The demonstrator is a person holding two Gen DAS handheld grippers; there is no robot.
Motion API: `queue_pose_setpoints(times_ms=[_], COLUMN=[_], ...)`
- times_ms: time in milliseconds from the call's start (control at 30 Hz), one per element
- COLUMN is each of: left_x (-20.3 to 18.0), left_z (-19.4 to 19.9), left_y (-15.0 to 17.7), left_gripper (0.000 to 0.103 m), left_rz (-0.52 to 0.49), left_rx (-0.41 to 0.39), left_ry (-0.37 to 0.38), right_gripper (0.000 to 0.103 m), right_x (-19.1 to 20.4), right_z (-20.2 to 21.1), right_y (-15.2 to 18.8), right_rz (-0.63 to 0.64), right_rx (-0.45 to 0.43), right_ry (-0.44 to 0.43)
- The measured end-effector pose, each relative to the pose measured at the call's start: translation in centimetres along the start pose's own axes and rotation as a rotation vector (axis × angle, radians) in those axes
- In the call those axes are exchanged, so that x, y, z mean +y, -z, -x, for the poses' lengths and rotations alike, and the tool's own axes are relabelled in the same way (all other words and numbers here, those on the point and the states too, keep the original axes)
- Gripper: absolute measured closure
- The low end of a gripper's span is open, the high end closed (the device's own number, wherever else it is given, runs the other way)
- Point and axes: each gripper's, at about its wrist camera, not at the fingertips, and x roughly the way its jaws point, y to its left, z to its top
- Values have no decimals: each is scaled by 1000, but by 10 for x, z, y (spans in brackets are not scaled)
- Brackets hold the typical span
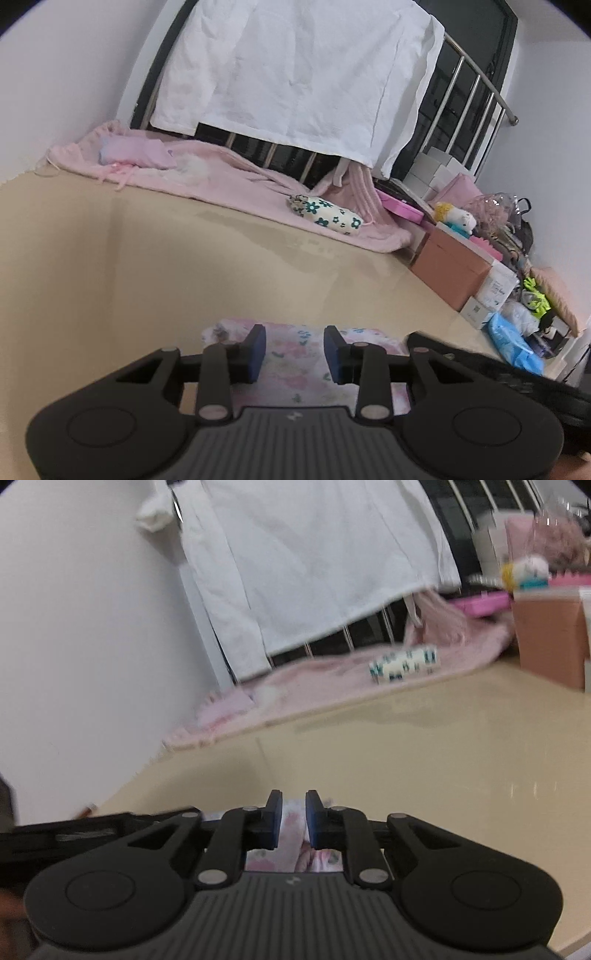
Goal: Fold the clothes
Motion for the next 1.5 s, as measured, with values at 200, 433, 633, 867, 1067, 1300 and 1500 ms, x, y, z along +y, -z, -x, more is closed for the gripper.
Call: queue_pose_setpoints(times_ms=[200,433,633,867,1067,1300,1500], left_x=[0,3,7,4,4,3,13], left_z=[-4,-6,-7,-7,-7,-8,-5], left_y=[6,8,8,10,10,9,6], left_gripper=[70,69,69,69,68,67,66], left_rz=[-22,-21,-9,-20,-26,-33,26], left_rx=[13,17,24,27,29,32,45], left_ry=[-12,-7,7,-2,-2,-2,-1], right_gripper=[86,76,101,80,61,98,88], right_x=[-9,-14,-42,-37,2,-20,-67], right_z=[-20,-20,-23,-7,-25,-37,-31], right_y=[8,6,3,-5,-11,-3,-1], right_rz=[-88,-128,-402,-340,-71,-296,-585], right_rx=[61,82,103,46,38,95,125], right_ry=[10,-28,-150,-83,37,-59,-151])
